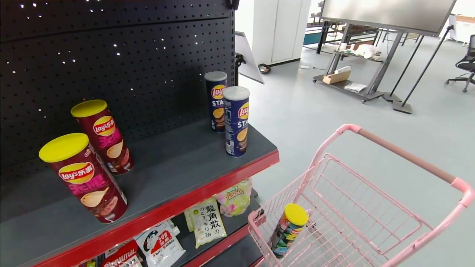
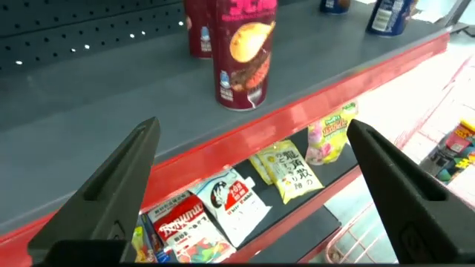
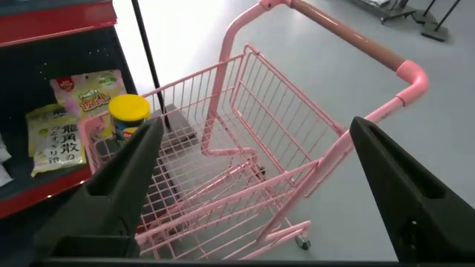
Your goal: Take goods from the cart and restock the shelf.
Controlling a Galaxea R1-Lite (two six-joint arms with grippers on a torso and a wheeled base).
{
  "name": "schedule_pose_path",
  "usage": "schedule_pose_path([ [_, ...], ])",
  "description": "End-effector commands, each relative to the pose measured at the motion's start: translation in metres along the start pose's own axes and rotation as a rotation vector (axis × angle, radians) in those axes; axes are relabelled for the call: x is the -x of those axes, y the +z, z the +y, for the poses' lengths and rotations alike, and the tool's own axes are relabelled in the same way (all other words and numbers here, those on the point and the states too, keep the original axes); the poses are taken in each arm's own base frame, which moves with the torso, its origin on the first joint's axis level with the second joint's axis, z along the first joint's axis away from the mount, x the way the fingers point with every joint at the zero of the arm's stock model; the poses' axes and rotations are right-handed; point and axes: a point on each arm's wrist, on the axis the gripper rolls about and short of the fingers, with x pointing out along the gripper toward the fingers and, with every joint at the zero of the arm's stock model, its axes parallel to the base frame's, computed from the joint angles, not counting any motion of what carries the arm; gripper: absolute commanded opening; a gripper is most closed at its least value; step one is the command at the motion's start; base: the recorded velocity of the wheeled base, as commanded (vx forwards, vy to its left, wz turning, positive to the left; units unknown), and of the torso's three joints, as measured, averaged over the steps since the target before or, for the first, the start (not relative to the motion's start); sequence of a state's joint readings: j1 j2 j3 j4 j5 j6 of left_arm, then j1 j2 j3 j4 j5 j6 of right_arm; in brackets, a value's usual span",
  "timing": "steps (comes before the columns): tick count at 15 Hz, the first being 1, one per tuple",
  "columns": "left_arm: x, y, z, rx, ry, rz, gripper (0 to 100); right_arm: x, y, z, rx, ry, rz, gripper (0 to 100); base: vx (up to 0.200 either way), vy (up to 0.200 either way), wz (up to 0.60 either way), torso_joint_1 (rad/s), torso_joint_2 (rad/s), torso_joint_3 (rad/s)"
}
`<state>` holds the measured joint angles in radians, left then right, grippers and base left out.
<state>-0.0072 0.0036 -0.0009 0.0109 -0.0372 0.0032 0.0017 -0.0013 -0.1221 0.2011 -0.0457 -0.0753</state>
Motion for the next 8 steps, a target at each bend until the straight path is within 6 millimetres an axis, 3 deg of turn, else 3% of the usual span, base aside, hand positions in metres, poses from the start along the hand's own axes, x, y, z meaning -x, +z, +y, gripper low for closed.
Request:
schedule_pose_path([
  [1, 0.0, -0.0002, 0.0, 0.0, 0.0, 0.0, 100, 0.0, 0.0002, 0.0, 0.001, 0.001, 0.0, 100, 0.0, 0.0, 0.0, -0.134, 0.35, 0.178],
  [8, 0.0, -0.0002, 0.0, 0.0, 0.0, 0.0, 100, 0.0, 0.0002, 0.0, -0.008, 0.0, 0.001, 100, 0.0, 0.0, 0.0, -0.14, 0.35, 0.196],
])
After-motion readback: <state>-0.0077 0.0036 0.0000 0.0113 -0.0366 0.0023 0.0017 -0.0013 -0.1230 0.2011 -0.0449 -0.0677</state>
